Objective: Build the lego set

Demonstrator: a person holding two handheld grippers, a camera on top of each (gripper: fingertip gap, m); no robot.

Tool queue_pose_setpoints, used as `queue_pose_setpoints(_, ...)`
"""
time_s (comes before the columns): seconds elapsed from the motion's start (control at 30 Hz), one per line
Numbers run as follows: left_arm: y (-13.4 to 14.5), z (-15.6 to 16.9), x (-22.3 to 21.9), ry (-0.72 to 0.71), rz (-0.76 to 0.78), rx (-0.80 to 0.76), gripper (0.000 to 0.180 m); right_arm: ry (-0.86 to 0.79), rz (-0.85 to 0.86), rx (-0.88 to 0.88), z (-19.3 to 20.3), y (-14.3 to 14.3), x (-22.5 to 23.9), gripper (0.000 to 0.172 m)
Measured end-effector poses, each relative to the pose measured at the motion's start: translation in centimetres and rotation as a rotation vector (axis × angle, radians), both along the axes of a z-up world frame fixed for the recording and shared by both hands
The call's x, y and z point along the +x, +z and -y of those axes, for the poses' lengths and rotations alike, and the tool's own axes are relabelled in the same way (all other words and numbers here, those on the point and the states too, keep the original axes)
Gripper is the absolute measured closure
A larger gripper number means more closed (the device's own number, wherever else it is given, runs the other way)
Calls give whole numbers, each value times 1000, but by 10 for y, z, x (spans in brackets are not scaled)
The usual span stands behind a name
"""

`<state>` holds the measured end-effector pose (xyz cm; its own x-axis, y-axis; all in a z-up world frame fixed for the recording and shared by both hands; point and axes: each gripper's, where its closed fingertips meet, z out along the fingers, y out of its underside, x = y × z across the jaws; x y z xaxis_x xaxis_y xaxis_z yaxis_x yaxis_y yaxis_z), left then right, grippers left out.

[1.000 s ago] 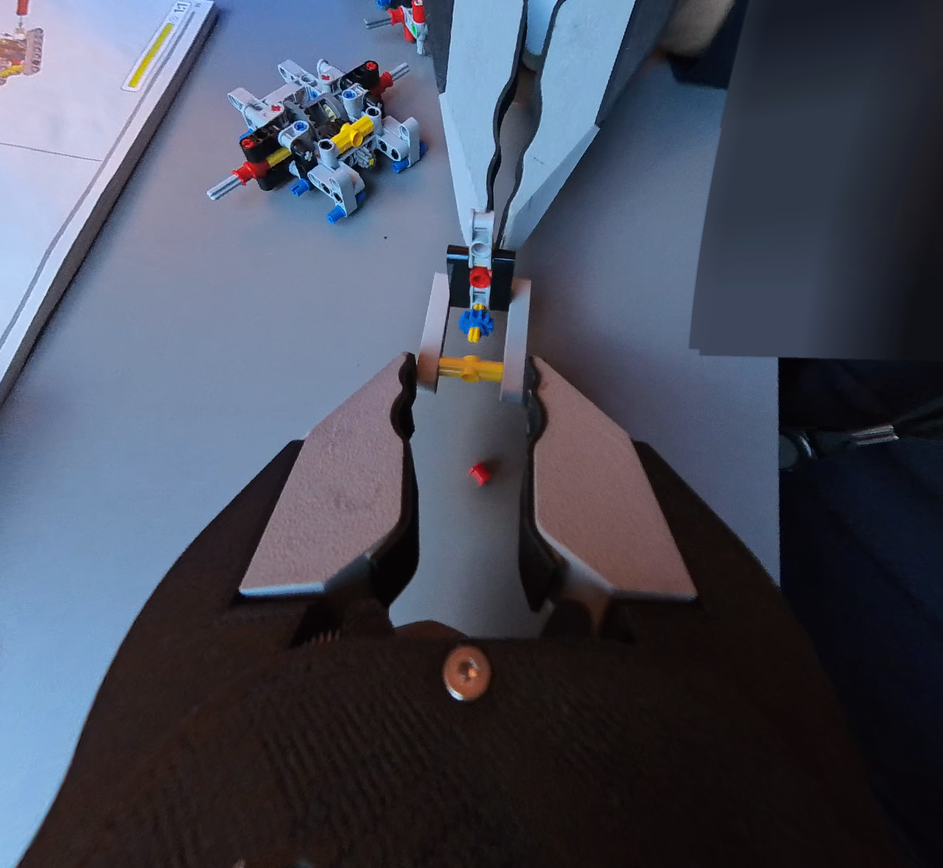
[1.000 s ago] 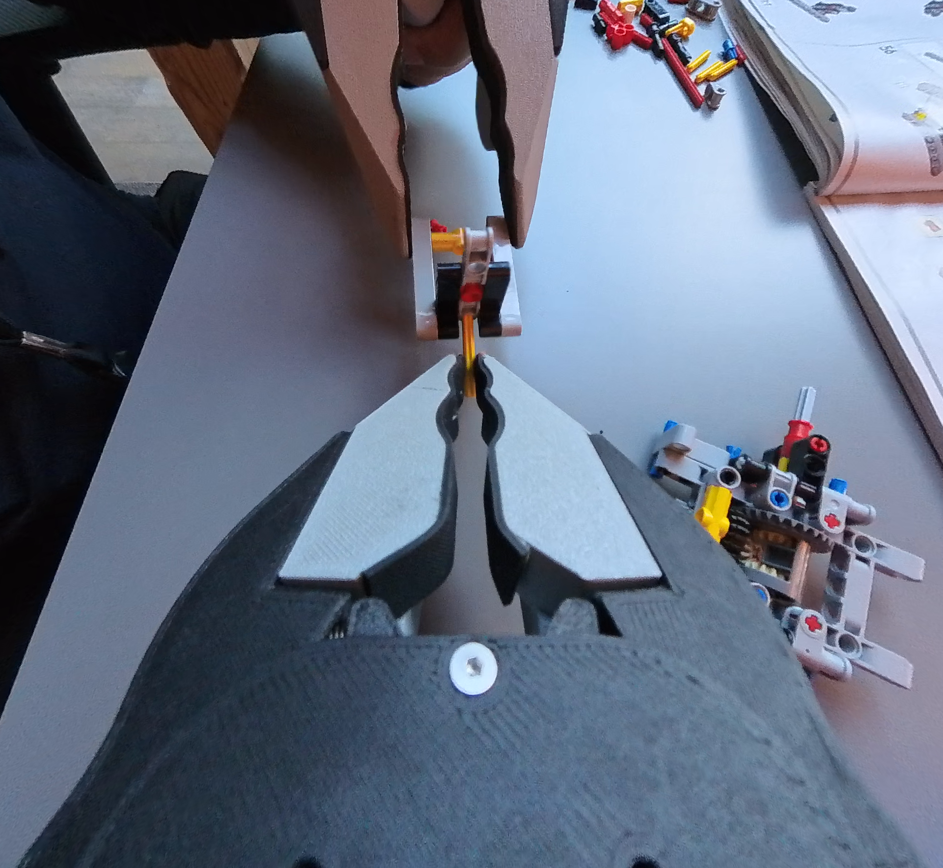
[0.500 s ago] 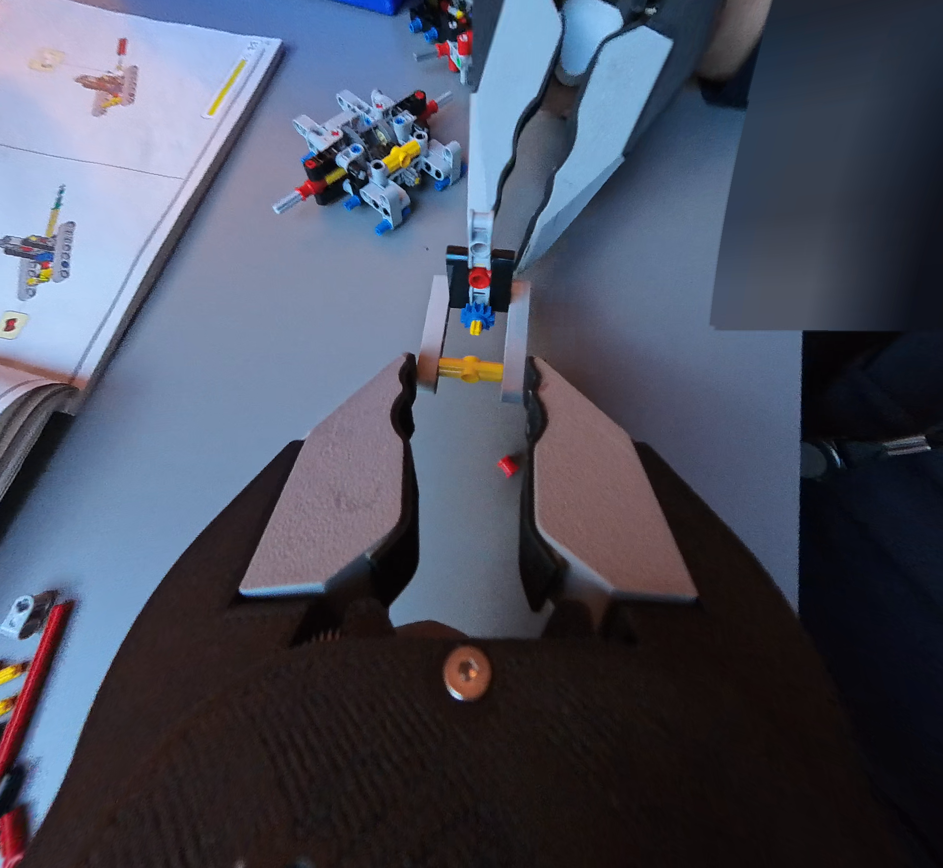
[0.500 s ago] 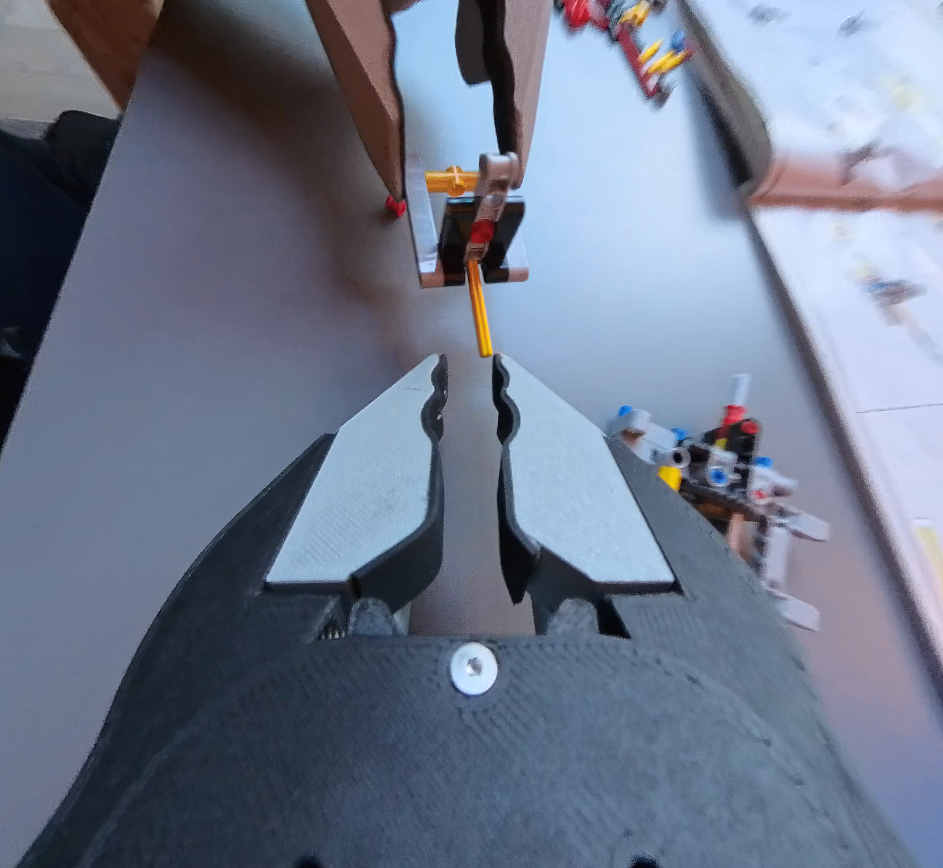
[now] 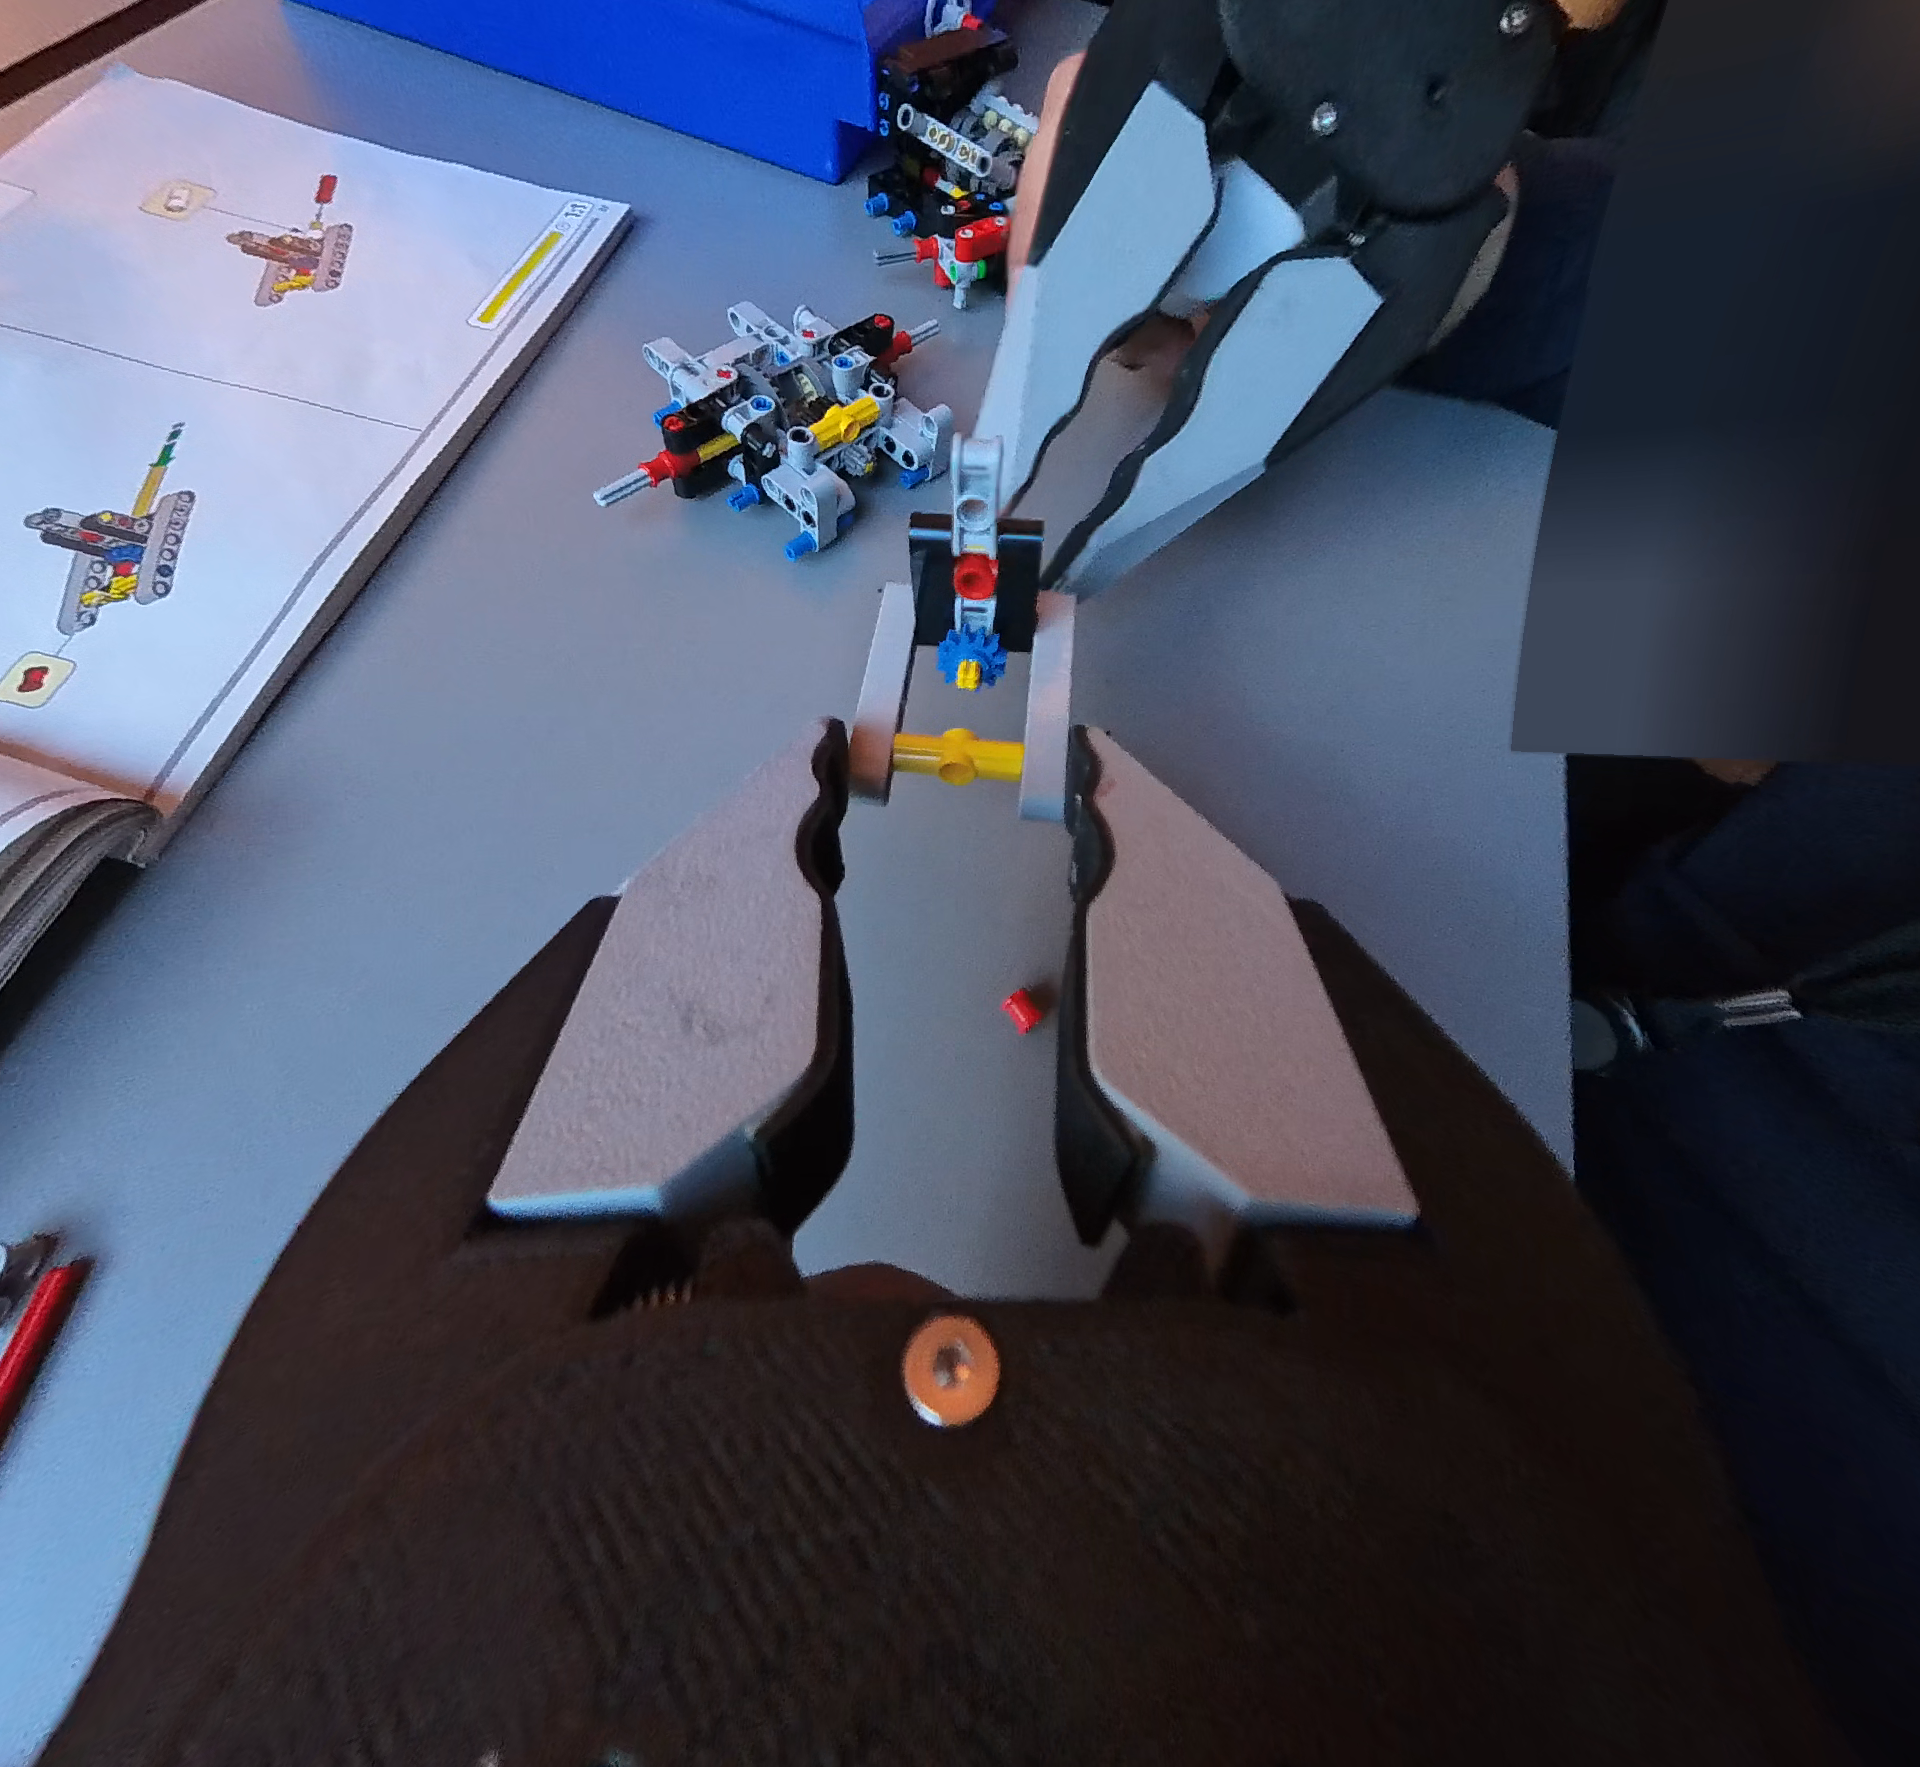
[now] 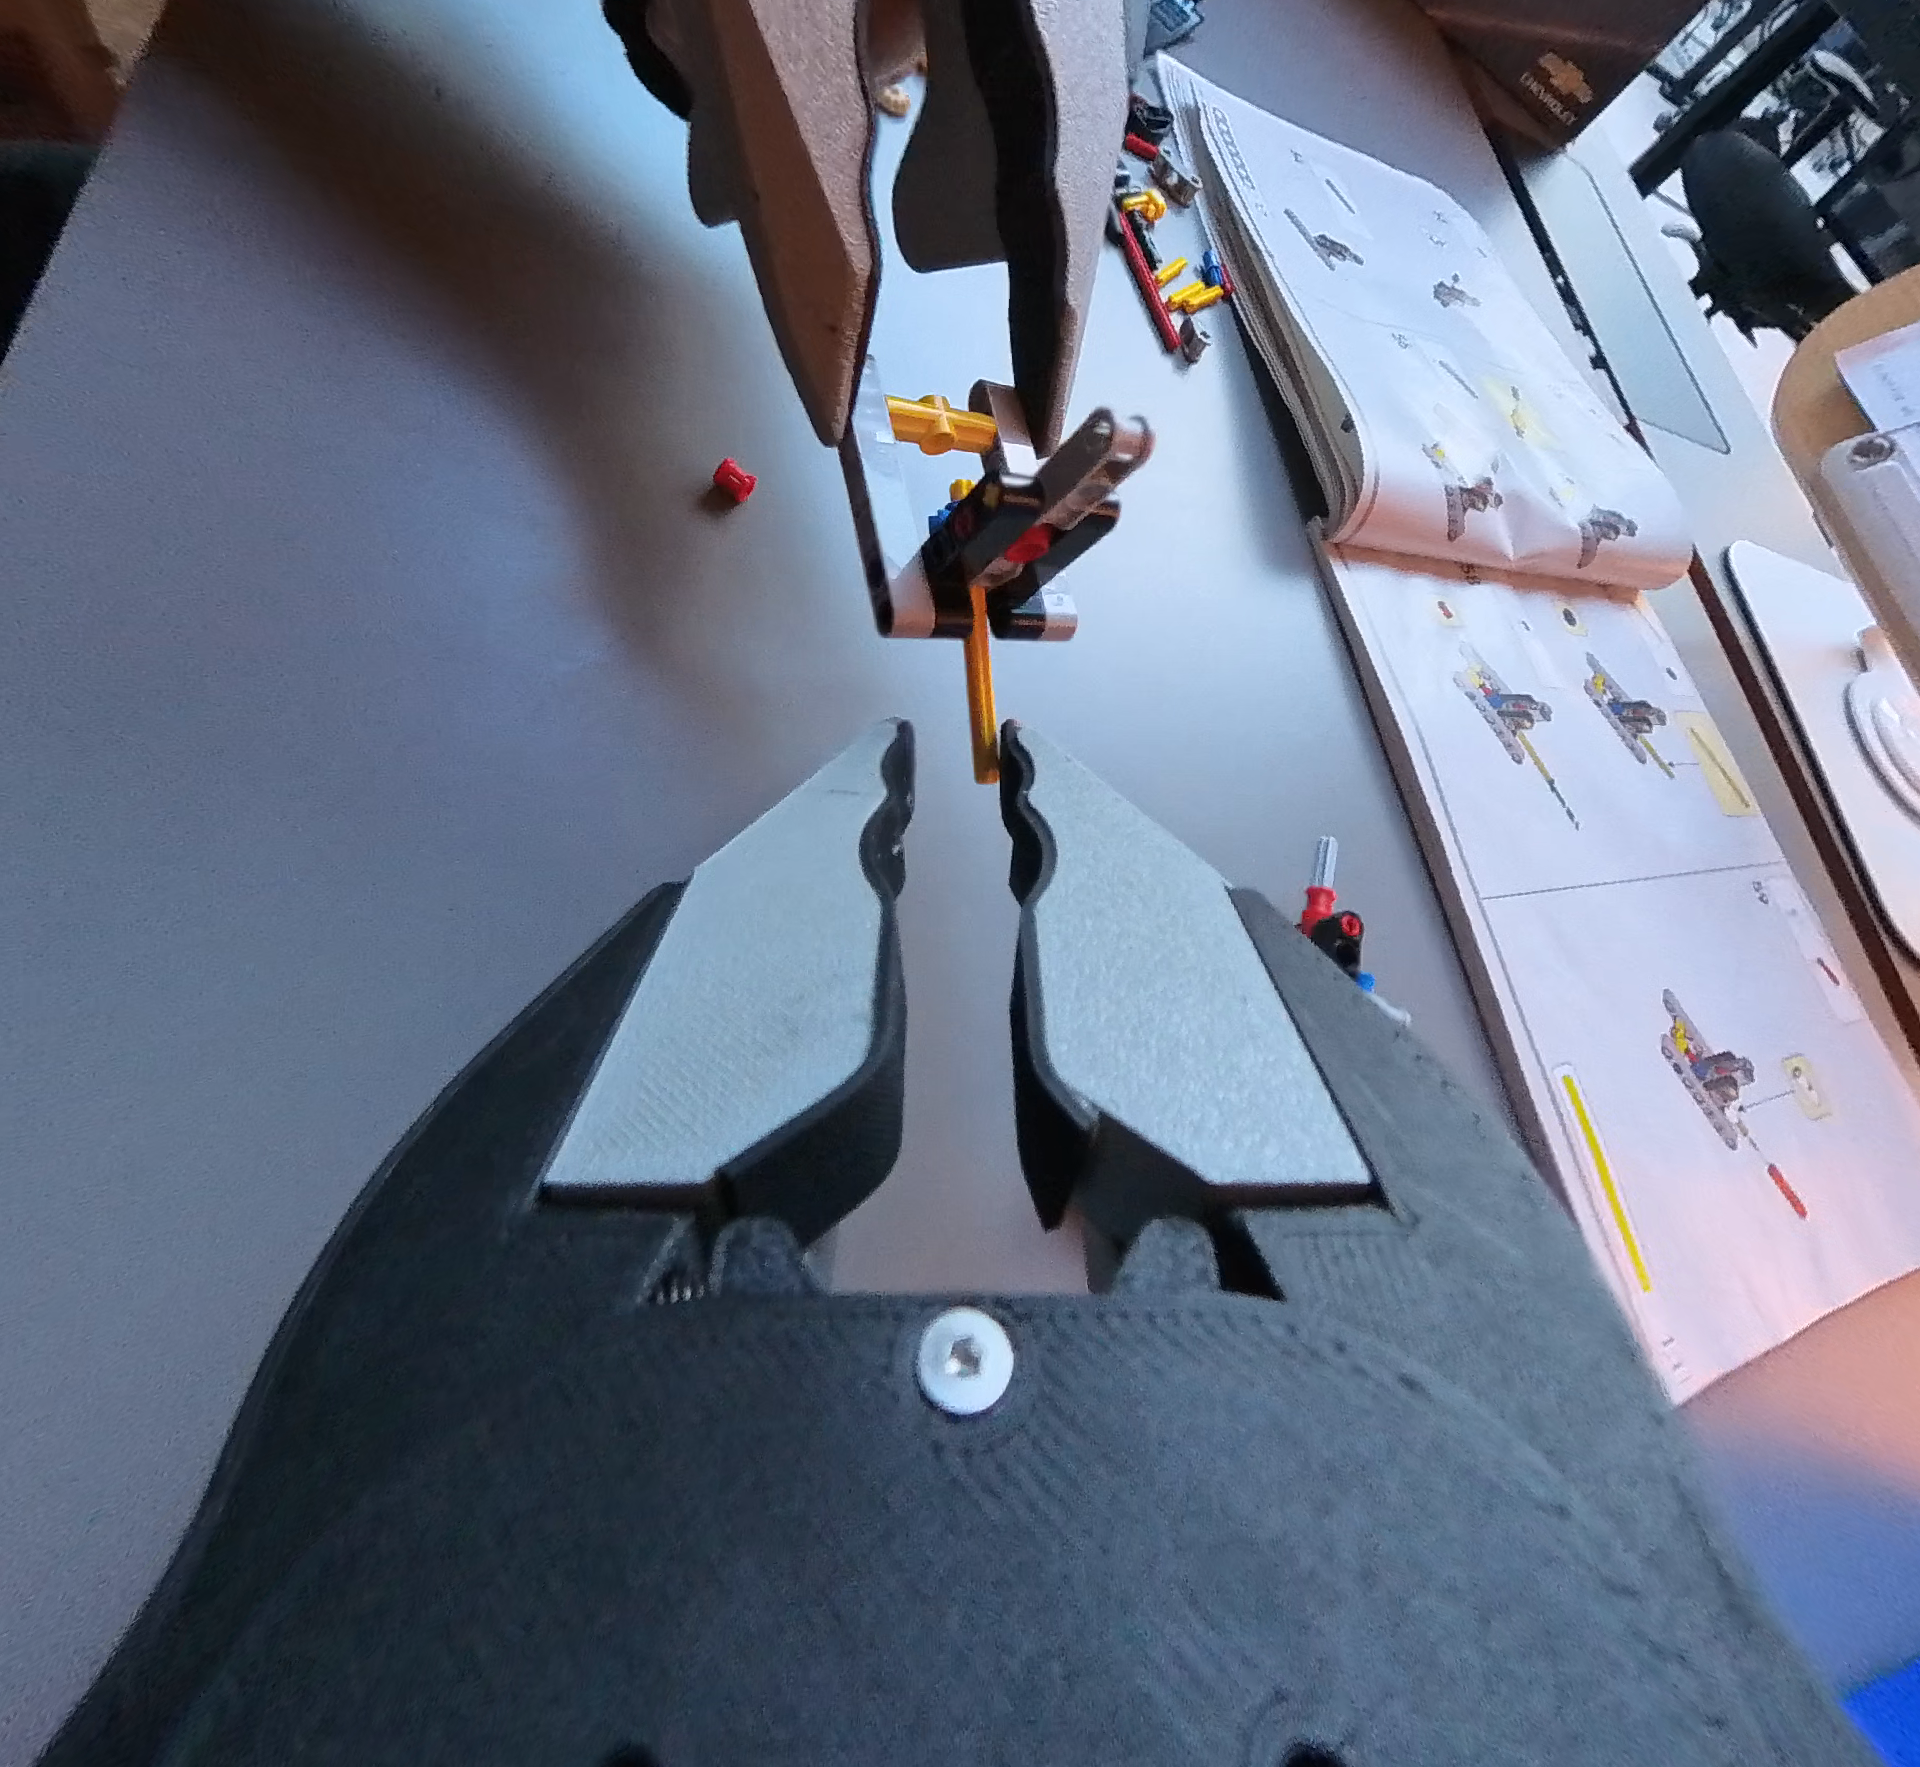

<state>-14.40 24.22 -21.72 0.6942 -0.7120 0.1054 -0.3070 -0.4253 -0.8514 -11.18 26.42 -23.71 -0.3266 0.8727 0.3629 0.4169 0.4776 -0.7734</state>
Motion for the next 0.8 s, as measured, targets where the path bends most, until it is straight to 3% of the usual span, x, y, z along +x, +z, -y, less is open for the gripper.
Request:
queue_pose_setpoints(0.13,1,0,2,-3,45,-18,141,-36,51,15,-6,-12,-2,160)
queue_pose_setpoints(0.23,2,-2,1,21,94,-41,141,-79,4,103,-14,-4,-4,172)
queue_pose_setpoints(0.4,1,-7,-3,85,135,-103,141,-133,-59,157,-23,9,-5,157)
queue_pose_setpoints(0.6,12,-10,5,94,239,-115,141,-159,-56,266,-26,7,-7,172)
queue_pose_setpoints(0.8,21,-14,6,131,268,-50,141,-210,-112,89,-27,18,-12,171)
